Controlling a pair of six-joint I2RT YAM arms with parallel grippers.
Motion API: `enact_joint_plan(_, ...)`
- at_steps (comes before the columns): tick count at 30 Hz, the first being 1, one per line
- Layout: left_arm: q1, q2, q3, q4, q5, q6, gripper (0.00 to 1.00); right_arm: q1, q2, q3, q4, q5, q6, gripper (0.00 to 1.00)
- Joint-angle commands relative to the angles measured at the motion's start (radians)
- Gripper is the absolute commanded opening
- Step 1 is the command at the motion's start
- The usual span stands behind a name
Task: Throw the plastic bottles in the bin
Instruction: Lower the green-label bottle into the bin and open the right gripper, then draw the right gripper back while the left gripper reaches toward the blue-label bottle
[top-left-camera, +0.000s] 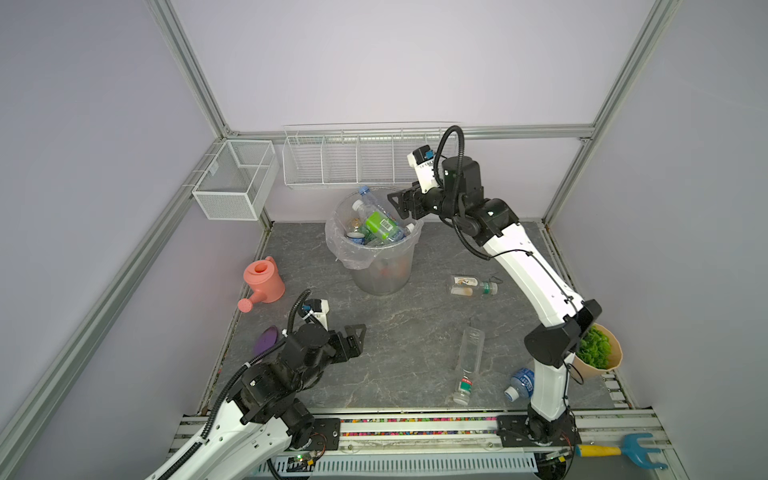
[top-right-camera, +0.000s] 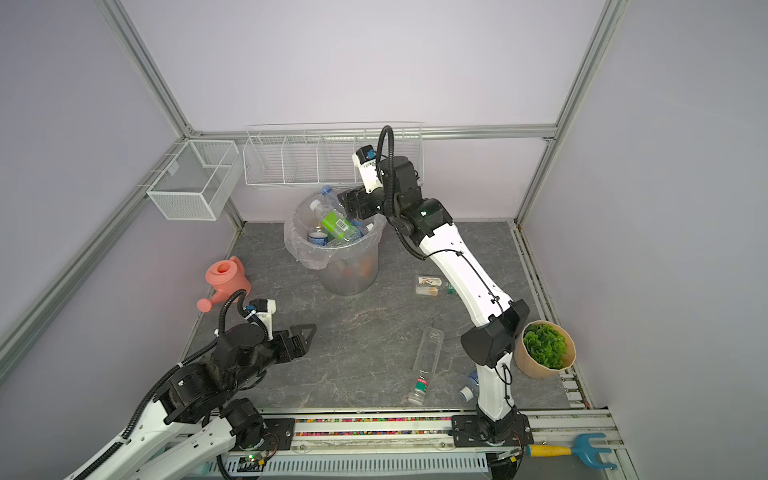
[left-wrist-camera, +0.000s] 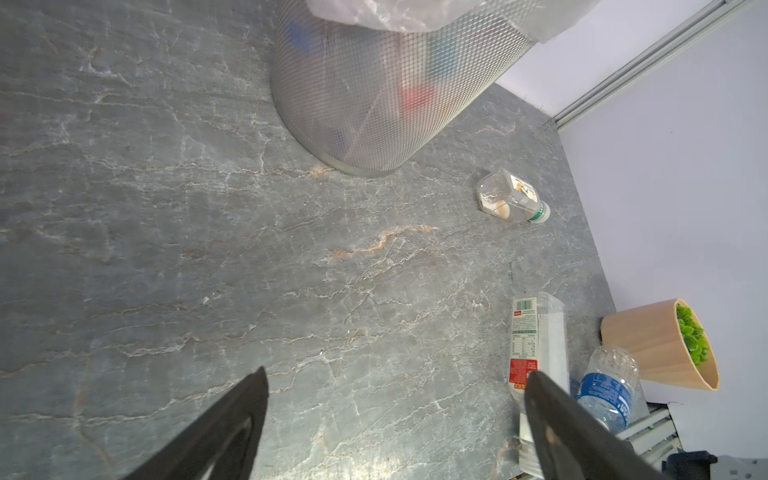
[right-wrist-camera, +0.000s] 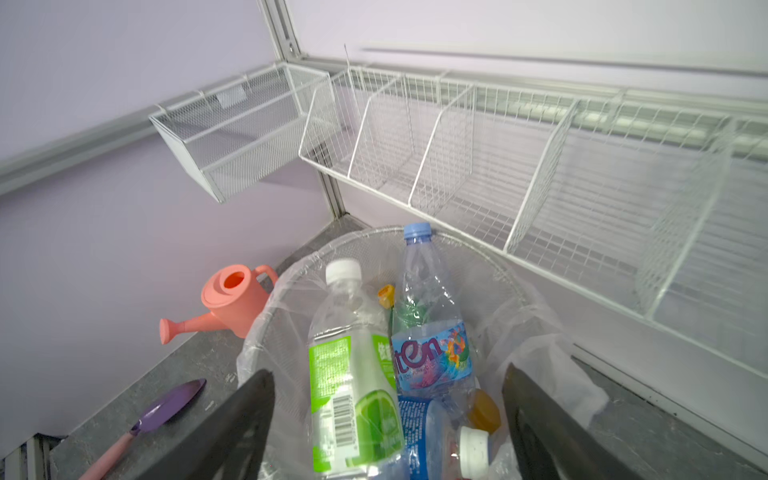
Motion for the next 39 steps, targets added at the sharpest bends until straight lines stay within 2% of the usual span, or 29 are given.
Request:
enact_joint_plan(1,0.004,0.022,0.04,0.014,0.018,0.05,0.94,0.006,-0.106,-0.051,0.076,0.04,0.013,0.88)
enact_joint_plan(9,0.004,0.074,0.084,0.041,0.053,0.088,0.93,0.001,-0.36,-0.313,0.174,0.192,0.046,0.88)
enact_joint_plan(16,0.003,0.133,0.104,0.083,0.109,0.107,0.93,-0.03,-0.555,-0.514,0.199,0.246,0.067,0.88)
enact_joint_plan(24,-0.04,0.207,0.151,0.119,0.13,0.142,0.96,-0.225,-0.549,-0.452,-0.175,0.176,0.277,0.88)
enact_joint_plan(28,-0.096,0.33,0.212,0.131,0.126,0.19,0.97,-0.281,-0.575,-0.52,-0.258,0.163,0.343,0.88)
enact_joint_plan(34,-0.175,0.511,0.329,0.158,0.158,0.277,0.97,-0.344,-0.617,-0.556,-0.47,0.216,0.423,0.88)
enact_joint_plan(39,-0.209,0.654,0.427,0.199,0.201,0.331,0.97,-0.357,-0.798,-0.731,-0.374,0.23,0.444,0.88)
